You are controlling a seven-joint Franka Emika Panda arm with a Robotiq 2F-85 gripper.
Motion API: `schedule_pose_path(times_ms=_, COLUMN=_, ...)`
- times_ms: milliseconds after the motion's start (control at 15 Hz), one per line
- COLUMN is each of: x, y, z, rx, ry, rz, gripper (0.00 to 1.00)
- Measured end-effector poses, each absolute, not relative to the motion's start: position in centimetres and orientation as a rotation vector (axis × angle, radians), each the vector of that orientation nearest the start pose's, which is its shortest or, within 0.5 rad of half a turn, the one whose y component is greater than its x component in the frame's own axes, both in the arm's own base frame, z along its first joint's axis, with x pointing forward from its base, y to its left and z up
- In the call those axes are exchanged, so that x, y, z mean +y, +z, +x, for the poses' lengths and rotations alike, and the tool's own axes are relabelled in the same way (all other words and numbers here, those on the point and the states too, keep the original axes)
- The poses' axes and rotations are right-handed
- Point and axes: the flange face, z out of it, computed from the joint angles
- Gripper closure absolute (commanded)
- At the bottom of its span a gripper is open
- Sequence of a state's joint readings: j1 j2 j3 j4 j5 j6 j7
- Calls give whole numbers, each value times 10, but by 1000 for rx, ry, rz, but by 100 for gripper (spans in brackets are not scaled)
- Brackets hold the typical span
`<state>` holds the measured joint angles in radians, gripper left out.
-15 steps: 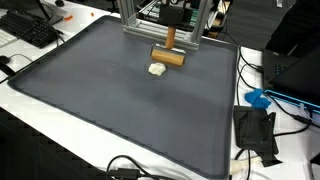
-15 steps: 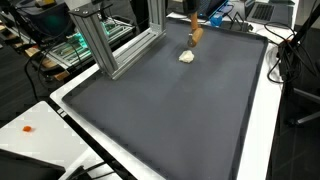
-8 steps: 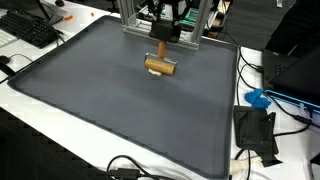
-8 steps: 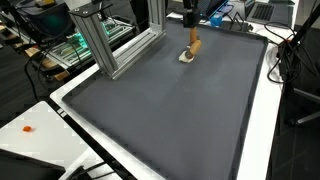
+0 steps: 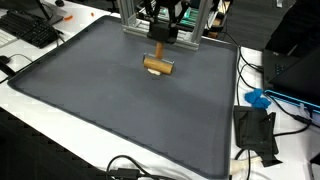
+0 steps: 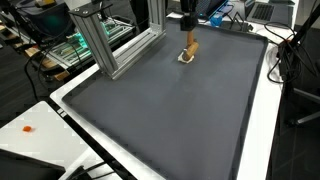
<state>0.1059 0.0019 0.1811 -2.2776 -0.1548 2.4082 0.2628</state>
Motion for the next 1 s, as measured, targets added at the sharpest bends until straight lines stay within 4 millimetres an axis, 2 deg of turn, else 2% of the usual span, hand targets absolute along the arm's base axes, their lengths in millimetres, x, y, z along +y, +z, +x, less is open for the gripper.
schedule_pose_path(times_ms=1000, x=151, y=366, z=503, rx=-268, ry=-147, rz=-3222, gripper=78)
